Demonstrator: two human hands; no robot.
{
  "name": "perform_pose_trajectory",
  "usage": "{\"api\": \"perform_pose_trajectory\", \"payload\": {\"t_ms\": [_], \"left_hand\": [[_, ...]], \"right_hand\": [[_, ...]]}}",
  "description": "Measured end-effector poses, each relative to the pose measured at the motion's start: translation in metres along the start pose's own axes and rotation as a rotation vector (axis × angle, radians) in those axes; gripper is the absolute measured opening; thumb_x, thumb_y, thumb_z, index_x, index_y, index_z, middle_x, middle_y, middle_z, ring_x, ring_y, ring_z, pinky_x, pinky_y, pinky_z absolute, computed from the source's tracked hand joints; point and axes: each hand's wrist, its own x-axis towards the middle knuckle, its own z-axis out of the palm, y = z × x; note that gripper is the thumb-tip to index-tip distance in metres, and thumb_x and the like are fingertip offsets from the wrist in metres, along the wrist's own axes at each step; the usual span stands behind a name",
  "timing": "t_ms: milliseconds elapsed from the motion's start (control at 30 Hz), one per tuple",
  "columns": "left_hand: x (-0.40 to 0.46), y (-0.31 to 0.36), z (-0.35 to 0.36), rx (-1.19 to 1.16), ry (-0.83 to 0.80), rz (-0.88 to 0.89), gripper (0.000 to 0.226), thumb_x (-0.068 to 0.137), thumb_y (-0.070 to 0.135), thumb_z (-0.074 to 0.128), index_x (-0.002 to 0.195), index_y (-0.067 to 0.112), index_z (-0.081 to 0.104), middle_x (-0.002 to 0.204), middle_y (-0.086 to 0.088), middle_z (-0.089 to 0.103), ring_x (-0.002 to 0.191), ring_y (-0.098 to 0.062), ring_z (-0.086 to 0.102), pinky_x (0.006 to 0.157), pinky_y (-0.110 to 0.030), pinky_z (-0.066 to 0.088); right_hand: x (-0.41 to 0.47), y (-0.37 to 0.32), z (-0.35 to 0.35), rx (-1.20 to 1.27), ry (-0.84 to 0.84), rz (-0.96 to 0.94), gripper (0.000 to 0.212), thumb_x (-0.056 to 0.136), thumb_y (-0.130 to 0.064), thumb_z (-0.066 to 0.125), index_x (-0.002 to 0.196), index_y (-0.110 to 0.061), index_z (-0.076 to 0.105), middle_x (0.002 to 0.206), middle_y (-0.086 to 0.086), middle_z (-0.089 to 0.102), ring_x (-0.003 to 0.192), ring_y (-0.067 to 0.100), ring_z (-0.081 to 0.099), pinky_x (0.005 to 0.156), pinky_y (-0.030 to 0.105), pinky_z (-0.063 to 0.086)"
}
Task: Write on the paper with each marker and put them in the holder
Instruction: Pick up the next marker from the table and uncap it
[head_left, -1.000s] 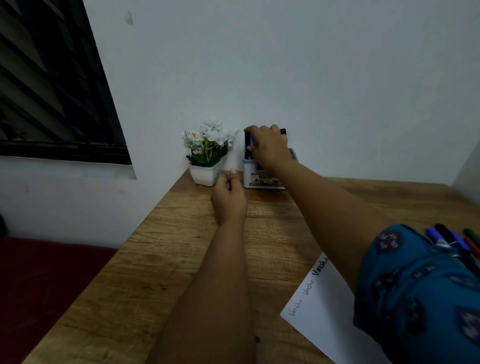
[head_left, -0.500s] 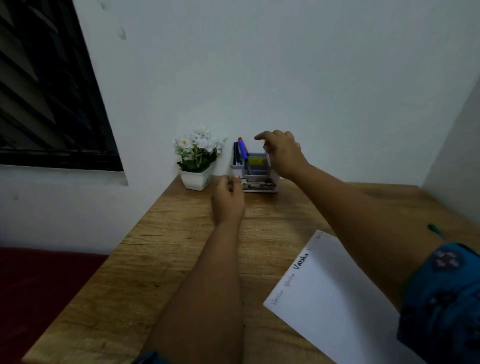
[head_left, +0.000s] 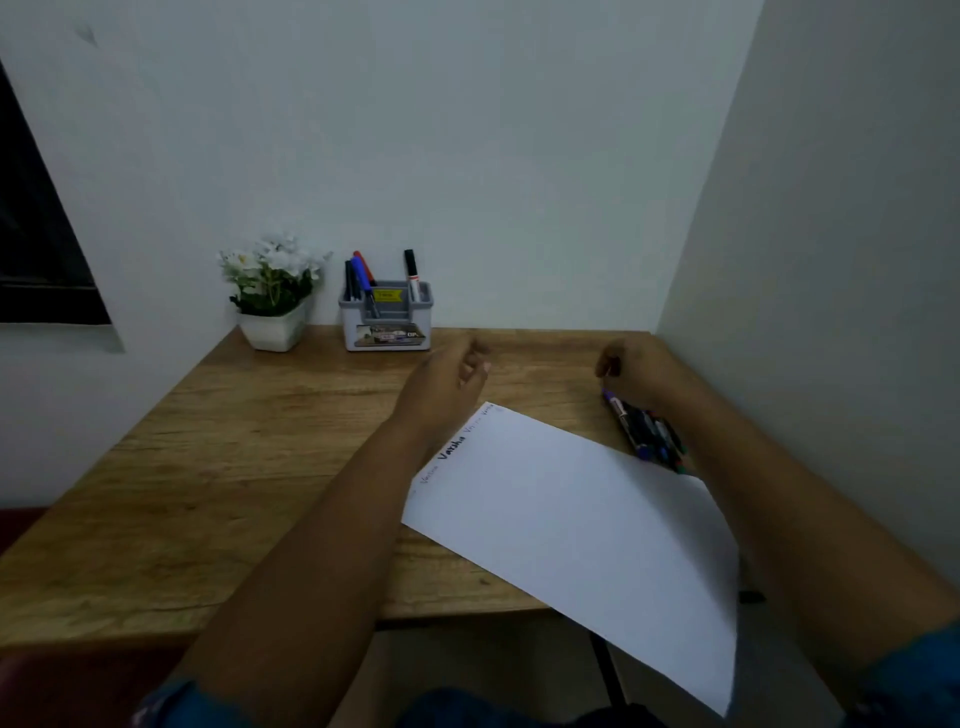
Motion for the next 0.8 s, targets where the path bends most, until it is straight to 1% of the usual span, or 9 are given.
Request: {"api": "perform_pose_trajectory", "payload": {"t_ms": [100, 233, 367, 433, 533, 600, 633, 733, 800], "left_hand": [[-0.001, 0.000, -0.006, -0.012, 0.056, -0.060, 0.011, 0.095, 0.018, 0.055, 0.097, 0.022, 0.064, 0.083, 0.010, 0.067, 0.075, 0.006, 0.058, 0.068, -0.021, 0.044], [-0.007, 0.001, -0.011, -0.056, 0.096, -0.108, 0.018, 0.094, 0.008, 0.049, 0.098, 0.019, 0.063, 0.090, 0.006, 0.070, 0.084, 0.004, 0.061, 0.075, -0.024, 0.047], [-0.007, -0.003, -0.011, 0.011, 0.087, -0.100, 0.020, 0.093, 0.007, 0.050, 0.101, 0.021, 0.062, 0.096, 0.002, 0.069, 0.085, -0.005, 0.062, 0.072, -0.025, 0.049], [-0.006, -0.007, -0.011, 0.128, 0.056, -0.040, 0.023, 0.093, 0.007, 0.053, 0.110, 0.019, 0.063, 0.108, 0.000, 0.066, 0.096, -0.013, 0.060, 0.084, -0.031, 0.051], [-0.007, -0.004, -0.007, 0.295, -0.018, 0.141, 0.043, 0.095, 0.020, 0.057, 0.138, 0.019, 0.048, 0.141, 0.001, 0.047, 0.130, -0.015, 0.039, 0.106, -0.026, 0.032], [-0.005, -0.004, -0.003, 0.408, -0.089, 0.263, 0.053, 0.096, 0.027, 0.056, 0.146, 0.018, 0.040, 0.150, 0.000, 0.038, 0.138, -0.017, 0.030, 0.112, -0.030, 0.026], [-0.003, -0.005, 0.000, 0.449, -0.130, 0.297, 0.050, 0.097, 0.027, 0.054, 0.144, 0.015, 0.042, 0.146, -0.003, 0.042, 0.135, -0.021, 0.035, 0.110, -0.033, 0.030], [-0.004, -0.004, 0.005, 0.451, -0.261, 0.205, 0.028, 0.101, 0.025, 0.047, 0.123, 0.009, 0.052, 0.116, -0.011, 0.053, 0.106, -0.025, 0.049, 0.079, -0.031, 0.037], [-0.004, -0.002, 0.004, 0.401, -0.298, 0.164, 0.027, 0.102, 0.031, 0.043, 0.117, 0.010, 0.051, 0.108, -0.009, 0.053, 0.098, -0.023, 0.051, 0.074, -0.033, 0.038]], "right_hand": [[-0.014, 0.018, 0.005, -0.025, -0.050, 0.113, 0.016, 0.083, -0.024, 0.071, 0.080, -0.009, 0.069, 0.078, 0.010, 0.066, 0.071, 0.022, 0.061, 0.063, 0.029, 0.049], [-0.024, 0.024, 0.021, -0.049, -0.050, 0.152, 0.030, 0.091, -0.032, 0.062, 0.068, -0.013, 0.057, 0.062, 0.003, 0.052, 0.060, 0.018, 0.049, 0.052, 0.028, 0.032], [-0.020, 0.014, 0.026, -0.025, -0.061, 0.133, 0.028, 0.087, -0.034, 0.064, 0.083, -0.007, 0.069, 0.075, 0.008, 0.065, 0.070, 0.022, 0.060, 0.059, 0.029, 0.047], [-0.020, 0.003, 0.024, 0.018, -0.034, 0.052, 0.029, 0.088, -0.037, 0.062, 0.086, -0.009, 0.070, 0.083, 0.009, 0.071, 0.076, 0.024, 0.064, 0.068, 0.032, 0.051], [-0.021, -0.023, 0.021, 0.058, -0.064, -0.206, 0.021, 0.094, -0.021, 0.054, 0.109, -0.015, 0.068, 0.102, 0.006, 0.069, 0.091, 0.024, 0.062, 0.070, 0.029, 0.043], [-0.021, -0.040, 0.023, 0.058, -0.074, -0.387, 0.023, 0.095, -0.015, 0.051, 0.115, -0.015, 0.063, 0.114, 0.007, 0.062, 0.096, 0.025, 0.058, 0.074, 0.030, 0.042], [-0.020, -0.046, 0.024, 0.074, -0.067, -0.448, 0.021, 0.096, -0.018, 0.050, 0.114, -0.015, 0.061, 0.116, 0.008, 0.057, 0.095, 0.025, 0.056, 0.077, 0.034, 0.045], [-0.019, -0.060, 0.027, 0.062, -0.100, -0.483, 0.033, 0.094, -0.040, 0.044, 0.113, -0.016, 0.056, 0.115, 0.006, 0.052, 0.093, 0.026, 0.054, 0.080, 0.042, 0.047], [-0.017, -0.068, 0.027, -0.015, -0.091, -0.504, 0.032, 0.097, -0.048, 0.039, 0.108, -0.023, 0.056, 0.111, -0.001, 0.058, 0.097, 0.021, 0.053, 0.085, 0.042, 0.045]]}}
